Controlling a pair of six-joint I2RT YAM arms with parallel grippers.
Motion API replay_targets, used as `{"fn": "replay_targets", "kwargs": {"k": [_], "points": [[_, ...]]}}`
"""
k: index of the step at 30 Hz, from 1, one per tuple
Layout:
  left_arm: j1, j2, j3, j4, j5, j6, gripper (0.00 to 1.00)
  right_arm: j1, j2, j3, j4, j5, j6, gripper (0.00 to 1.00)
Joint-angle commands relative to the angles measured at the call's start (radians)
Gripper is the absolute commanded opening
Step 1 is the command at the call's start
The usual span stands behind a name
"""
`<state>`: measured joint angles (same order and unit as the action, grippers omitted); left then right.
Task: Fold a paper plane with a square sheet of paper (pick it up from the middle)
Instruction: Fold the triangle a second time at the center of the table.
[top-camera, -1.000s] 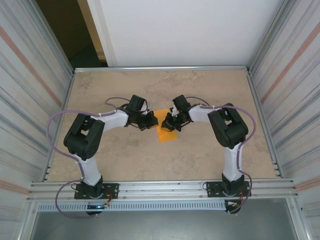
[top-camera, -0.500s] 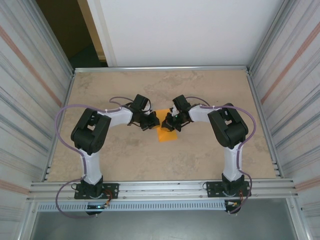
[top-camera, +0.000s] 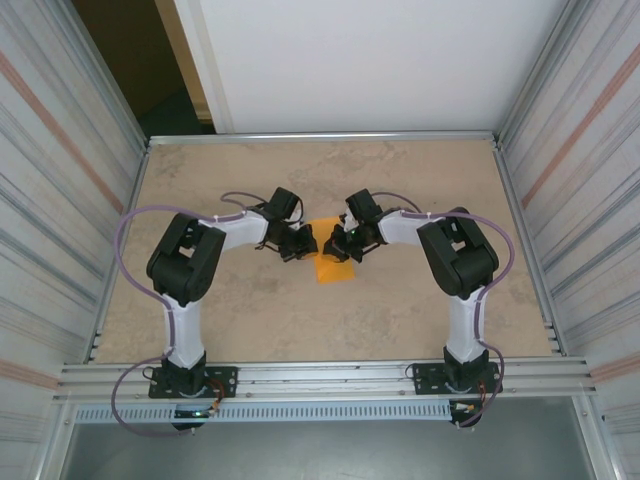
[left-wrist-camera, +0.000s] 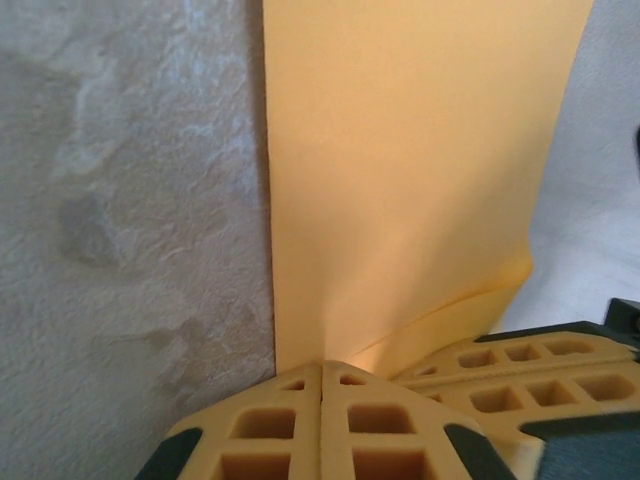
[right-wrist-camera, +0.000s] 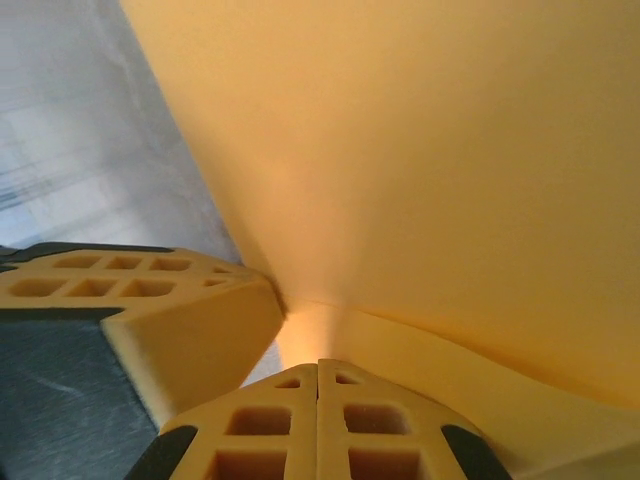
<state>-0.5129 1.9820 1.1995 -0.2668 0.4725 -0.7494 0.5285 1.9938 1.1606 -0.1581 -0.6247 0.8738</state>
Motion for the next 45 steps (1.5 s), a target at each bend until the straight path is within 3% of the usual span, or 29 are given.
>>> {"fn": "replay_targets", "kwargs": {"k": [1,24,35,45], "points": [[-0.008,0.047,0.022,-0.077,-0.058,0.053,0.02,-0.007,-0.069,-0.02,0.017,0.013,-0.065,0.02],[0.008,0.086,0.068,-0.131,-0.088,0.09,0.02,-0.036,-0.035,-0.135,0.005,0.065,-0.132,0.02],[0.008,0.097,0.08,-0.135,-0.078,0.095,0.02,-0.03,-0.153,-0.144,0.057,0.056,-0.155,0.02],[0.007,0.099,0.08,-0.132,-0.069,0.094,0.02,-0.003,-0.044,-0.068,0.069,0.064,-0.133,0.02]]}}
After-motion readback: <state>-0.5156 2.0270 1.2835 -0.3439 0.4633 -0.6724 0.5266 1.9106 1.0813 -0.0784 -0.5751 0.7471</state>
